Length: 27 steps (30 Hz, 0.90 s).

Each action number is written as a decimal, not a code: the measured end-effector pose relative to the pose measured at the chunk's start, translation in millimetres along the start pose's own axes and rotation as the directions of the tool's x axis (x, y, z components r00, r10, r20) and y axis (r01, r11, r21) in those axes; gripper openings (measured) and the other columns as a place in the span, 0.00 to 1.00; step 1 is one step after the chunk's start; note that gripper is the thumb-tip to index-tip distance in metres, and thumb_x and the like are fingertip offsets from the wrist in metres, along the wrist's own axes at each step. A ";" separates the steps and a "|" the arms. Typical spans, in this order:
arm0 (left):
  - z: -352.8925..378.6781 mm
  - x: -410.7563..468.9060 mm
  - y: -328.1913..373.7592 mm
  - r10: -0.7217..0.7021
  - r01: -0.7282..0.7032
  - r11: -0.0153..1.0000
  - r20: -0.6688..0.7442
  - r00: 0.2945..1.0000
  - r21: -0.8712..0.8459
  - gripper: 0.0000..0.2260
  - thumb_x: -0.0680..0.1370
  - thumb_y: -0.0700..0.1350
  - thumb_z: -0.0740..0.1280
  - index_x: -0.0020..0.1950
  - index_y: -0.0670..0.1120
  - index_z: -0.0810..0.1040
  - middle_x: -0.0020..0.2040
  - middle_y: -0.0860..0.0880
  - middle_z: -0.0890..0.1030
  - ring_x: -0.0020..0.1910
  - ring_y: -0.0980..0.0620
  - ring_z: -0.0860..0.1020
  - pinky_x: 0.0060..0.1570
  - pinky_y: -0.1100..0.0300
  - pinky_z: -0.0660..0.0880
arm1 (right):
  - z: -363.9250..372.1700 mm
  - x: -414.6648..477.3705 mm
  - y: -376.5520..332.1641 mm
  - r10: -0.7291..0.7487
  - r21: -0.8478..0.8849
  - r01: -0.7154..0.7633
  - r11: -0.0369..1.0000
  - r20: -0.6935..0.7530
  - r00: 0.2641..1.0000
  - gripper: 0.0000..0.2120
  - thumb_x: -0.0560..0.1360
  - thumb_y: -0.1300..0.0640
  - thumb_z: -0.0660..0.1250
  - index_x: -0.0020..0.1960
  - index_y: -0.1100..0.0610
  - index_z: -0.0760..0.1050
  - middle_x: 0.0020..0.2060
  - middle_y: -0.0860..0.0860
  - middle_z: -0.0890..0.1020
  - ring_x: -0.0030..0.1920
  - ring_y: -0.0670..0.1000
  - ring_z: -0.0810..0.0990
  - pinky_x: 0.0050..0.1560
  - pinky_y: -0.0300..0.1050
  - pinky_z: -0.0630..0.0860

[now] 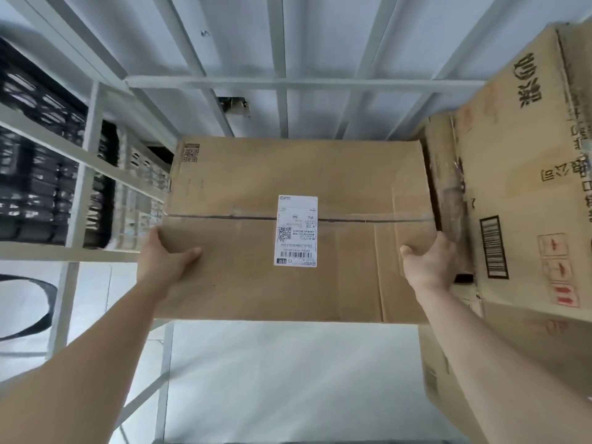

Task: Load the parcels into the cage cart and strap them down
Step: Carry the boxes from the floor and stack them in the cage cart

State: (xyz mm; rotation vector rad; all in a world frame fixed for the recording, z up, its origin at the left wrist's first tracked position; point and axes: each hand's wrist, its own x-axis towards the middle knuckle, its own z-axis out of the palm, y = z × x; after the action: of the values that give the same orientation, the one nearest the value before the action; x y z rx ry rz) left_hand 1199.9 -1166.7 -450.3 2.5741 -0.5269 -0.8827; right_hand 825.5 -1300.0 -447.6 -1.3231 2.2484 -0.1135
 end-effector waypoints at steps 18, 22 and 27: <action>70.1 63.9 -15.9 0.109 -0.130 0.973 0.115 0.987 0.193 0.48 0.72 0.47 0.74 0.79 0.44 0.43 0.78 0.43 0.52 0.76 0.43 0.55 0.73 0.46 0.58 | 55.0 56.3 22.9 -0.120 -0.085 0.152 0.985 0.303 0.945 0.51 0.72 0.50 0.74 0.79 0.53 0.39 0.79 0.52 0.41 0.79 0.54 0.46 0.77 0.51 0.50; 69.8 23.7 -29.1 0.076 -0.133 0.914 0.160 0.984 0.383 0.54 0.64 0.58 0.78 0.79 0.55 0.45 0.78 0.47 0.42 0.76 0.41 0.49 0.70 0.39 0.60 | 49.3 23.1 41.8 -0.190 -0.260 0.308 0.915 0.395 0.899 0.60 0.63 0.39 0.78 0.79 0.46 0.39 0.77 0.52 0.32 0.78 0.57 0.38 0.75 0.60 0.53; 65.4 -4.3 -41.6 0.132 -0.243 0.804 0.235 0.963 0.543 0.63 0.57 0.57 0.82 0.79 0.54 0.42 0.76 0.47 0.32 0.75 0.39 0.46 0.66 0.36 0.66 | 56.4 5.7 63.5 -0.284 -0.463 0.461 0.757 0.402 0.870 0.60 0.62 0.42 0.79 0.79 0.46 0.42 0.76 0.56 0.33 0.76 0.63 0.37 0.75 0.58 0.56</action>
State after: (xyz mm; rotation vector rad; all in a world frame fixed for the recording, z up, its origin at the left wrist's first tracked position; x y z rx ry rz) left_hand 1164.3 -1143.2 -515.1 2.8883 -1.2527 -1.0207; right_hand 800.0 -1261.4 -519.0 -1.9326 1.7684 0.6091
